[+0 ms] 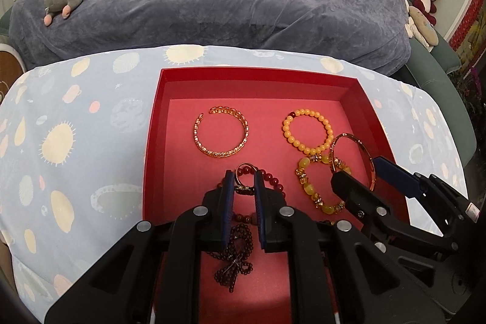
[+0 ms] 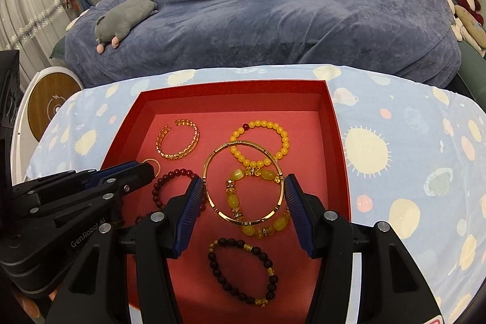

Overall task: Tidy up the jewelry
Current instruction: 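Open both grippers to drop the bangle and ring in the box, then withdraw both grippers from the box toward the gold hoop earrings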

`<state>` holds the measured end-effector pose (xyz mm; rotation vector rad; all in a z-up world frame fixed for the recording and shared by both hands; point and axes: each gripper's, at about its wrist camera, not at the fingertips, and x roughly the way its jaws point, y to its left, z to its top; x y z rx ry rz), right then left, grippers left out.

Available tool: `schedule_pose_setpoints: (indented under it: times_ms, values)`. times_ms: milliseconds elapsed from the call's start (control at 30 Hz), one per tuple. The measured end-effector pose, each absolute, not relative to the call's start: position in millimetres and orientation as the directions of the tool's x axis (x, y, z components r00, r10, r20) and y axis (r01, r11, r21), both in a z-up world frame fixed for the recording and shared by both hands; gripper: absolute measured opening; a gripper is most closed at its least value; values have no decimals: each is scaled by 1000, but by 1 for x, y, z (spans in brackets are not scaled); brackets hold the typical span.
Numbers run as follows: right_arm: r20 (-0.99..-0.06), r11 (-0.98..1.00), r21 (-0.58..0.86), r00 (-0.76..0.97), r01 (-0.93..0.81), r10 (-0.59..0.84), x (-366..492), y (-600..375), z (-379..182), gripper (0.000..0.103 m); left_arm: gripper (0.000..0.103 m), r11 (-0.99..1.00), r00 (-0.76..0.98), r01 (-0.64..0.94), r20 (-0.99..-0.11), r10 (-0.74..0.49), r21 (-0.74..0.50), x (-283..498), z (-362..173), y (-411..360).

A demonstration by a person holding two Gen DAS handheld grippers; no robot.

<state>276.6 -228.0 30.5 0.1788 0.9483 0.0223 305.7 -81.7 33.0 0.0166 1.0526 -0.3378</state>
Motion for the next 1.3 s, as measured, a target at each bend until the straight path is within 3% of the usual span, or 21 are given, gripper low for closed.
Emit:
schedule_pose_setpoints:
  times_ms: [433, 500, 567, 667, 1300]
  values:
    - [-826, 984, 163, 556, 79, 92, 287, -229, 14, 54, 15, 952, 443, 260, -856, -266, -161, 308, 18, -83]
    - [-825, 984, 153, 560, 88, 78, 285, -230, 15, 54, 24, 959, 450, 244, -859, -246, -147, 309, 18, -81]
    - [-824, 982, 165, 560, 94, 85, 284, -234, 16, 55, 42, 965, 457, 221, -859, -232, -143, 309, 18, -76]
    - [-820, 982, 162, 567, 99, 78, 279, -235, 20, 58, 54, 970, 476, 203, -852, -218, -134, 306, 22, -71]
    - [-807, 979, 163, 587, 124, 60, 211, -227, 54, 58, 56, 968, 493, 224, -843, -214, -114, 244, 54, -61]
